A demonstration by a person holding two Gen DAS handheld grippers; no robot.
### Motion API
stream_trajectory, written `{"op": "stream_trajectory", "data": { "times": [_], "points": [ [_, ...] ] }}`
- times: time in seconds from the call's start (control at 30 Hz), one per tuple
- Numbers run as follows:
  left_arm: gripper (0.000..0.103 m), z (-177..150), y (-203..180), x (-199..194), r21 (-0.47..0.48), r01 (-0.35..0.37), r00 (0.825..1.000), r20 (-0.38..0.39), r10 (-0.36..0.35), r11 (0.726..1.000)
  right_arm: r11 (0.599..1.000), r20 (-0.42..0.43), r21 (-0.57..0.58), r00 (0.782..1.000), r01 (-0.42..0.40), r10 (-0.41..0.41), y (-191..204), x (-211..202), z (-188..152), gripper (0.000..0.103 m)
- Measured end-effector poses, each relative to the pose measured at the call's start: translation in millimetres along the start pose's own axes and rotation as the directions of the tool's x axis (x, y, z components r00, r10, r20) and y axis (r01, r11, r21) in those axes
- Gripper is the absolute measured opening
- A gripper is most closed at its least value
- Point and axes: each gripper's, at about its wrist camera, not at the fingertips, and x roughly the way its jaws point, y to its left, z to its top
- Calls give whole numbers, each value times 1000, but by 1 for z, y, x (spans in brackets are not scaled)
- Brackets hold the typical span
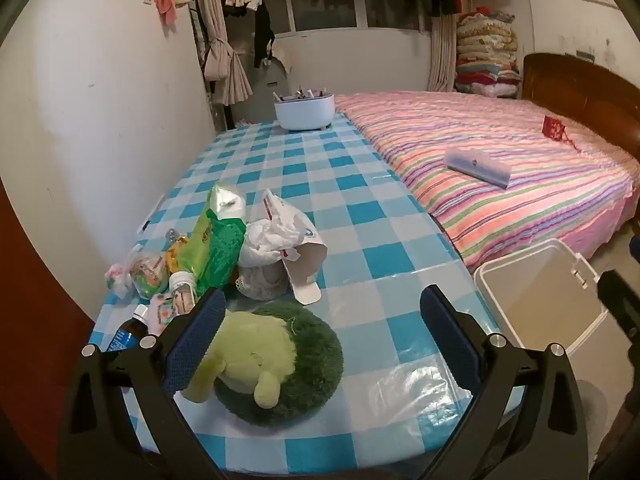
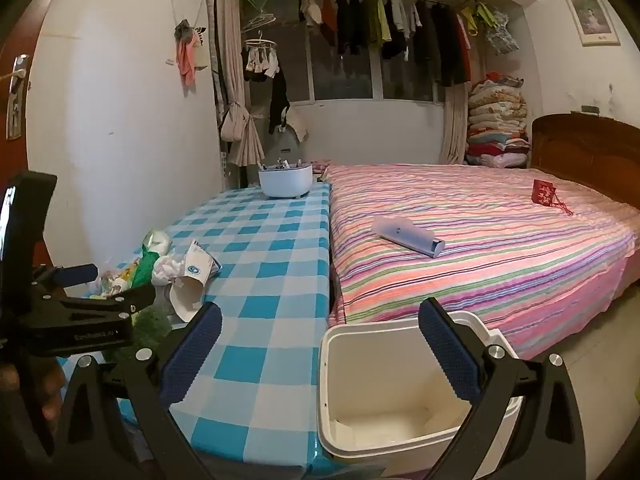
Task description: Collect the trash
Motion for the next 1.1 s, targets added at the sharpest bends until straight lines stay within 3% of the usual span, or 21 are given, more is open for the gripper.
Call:
{"op": "stream_trajectory", "data": {
  "times": [0.13, 0.33, 0.57, 1.1],
  "points": [
    [96, 0, -1, 1, 30, -26, 1000, -15, 26, 999, 1000, -3, -12, 1000, 5, -5, 4, 1, -2, 96],
    [96, 2, -3, 9, 37, 7, 999, -39, -6, 999, 1000, -13, 31, 1000, -3, 3, -19, 0, -6, 96],
    [96, -4, -15, 11, 75, -18, 999, -33, 20, 997, 1000, -25, -9, 999, 27, -27, -13, 5, -7, 96],
    [96, -11, -11, 5, 82, -42, 997, -54, 46, 996, 1000, -25, -19, 1000, -10, 10, -9, 2, -2, 96]
  ]
}}
